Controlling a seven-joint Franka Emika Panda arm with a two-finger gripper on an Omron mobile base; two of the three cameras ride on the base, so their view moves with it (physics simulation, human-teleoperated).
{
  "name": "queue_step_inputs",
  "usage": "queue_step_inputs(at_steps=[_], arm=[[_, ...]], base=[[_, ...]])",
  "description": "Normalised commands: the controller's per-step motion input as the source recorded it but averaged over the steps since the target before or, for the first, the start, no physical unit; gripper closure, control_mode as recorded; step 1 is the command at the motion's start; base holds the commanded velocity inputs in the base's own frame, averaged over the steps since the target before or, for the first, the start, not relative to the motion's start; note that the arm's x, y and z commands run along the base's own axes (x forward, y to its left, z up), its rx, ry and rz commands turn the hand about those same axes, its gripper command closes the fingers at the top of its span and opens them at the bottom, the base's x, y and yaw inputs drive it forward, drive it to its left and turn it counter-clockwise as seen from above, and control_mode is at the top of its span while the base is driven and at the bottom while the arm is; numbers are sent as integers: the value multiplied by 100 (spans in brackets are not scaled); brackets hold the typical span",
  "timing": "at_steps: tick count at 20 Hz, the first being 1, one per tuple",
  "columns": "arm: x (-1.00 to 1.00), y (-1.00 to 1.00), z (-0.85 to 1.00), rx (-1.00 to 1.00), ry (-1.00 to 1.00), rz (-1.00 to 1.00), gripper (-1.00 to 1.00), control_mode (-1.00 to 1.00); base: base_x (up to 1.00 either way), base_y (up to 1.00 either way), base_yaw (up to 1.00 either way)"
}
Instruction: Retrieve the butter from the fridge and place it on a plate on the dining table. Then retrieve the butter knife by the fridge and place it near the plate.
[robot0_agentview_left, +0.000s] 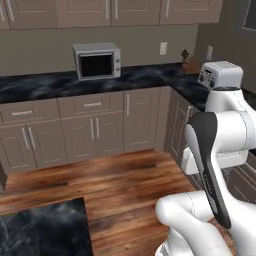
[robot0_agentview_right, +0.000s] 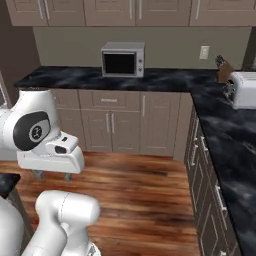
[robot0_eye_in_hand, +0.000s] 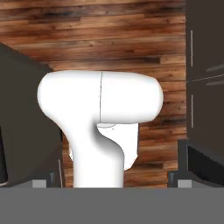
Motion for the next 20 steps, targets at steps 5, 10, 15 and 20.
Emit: queue_step_inputs(at_steps=[5,10,15,20], arm=[[0,0,0,0,0,0,-100,100],[0,0,0,0,0,0,-100,100],[0,0,0,0,0,0,-100,100],[0,0,0,0,0,0,-100,100]], base=[[100,30,21],[100,12,20],[100,28,32],[100,19,44]])
